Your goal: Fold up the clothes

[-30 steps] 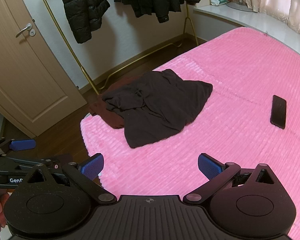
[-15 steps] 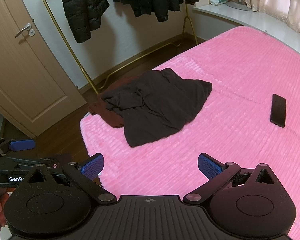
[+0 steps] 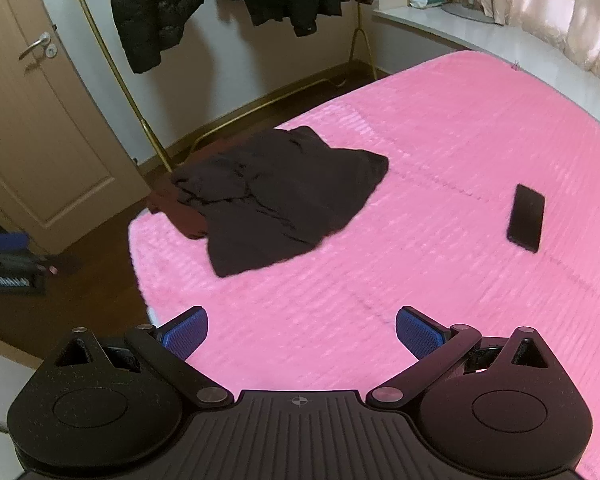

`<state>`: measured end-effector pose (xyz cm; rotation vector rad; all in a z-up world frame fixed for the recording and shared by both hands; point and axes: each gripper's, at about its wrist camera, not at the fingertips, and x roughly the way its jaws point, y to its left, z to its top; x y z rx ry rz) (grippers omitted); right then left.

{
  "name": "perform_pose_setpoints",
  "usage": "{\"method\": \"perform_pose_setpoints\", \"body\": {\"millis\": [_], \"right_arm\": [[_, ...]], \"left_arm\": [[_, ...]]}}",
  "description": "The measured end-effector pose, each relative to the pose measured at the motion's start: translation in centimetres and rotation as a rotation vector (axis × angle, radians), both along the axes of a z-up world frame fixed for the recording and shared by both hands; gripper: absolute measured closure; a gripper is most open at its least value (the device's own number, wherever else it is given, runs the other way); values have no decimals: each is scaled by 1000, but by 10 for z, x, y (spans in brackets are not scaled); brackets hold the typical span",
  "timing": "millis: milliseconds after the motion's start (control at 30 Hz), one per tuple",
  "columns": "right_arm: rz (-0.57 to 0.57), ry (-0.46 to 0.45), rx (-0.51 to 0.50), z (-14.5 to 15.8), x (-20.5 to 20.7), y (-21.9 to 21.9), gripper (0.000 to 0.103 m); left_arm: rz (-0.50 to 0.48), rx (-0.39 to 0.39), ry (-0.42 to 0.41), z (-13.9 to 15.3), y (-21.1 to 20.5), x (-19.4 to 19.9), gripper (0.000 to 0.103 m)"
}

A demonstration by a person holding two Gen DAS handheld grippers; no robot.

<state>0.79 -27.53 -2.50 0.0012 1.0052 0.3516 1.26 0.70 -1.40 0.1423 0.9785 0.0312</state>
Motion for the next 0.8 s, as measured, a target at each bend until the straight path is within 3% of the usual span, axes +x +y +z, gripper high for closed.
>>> {"method": "perform_pose_setpoints", "body": {"millis": [200,433,633,800], "right_arm": [[68,-23,-26,-13,33,1,1],[185,-53,-100,-43,106,54,1],[305,-21,-228,-121,183,111,1],[375,18,-302,-209,243,146,1]], "left_arm": [[-91,55,-40,-5,4,15,2],[-239,130,16,-62,27,107,2],[-448,197,45,-137,32,203,3],[-593,198,74,-206,32,259,20]]}}
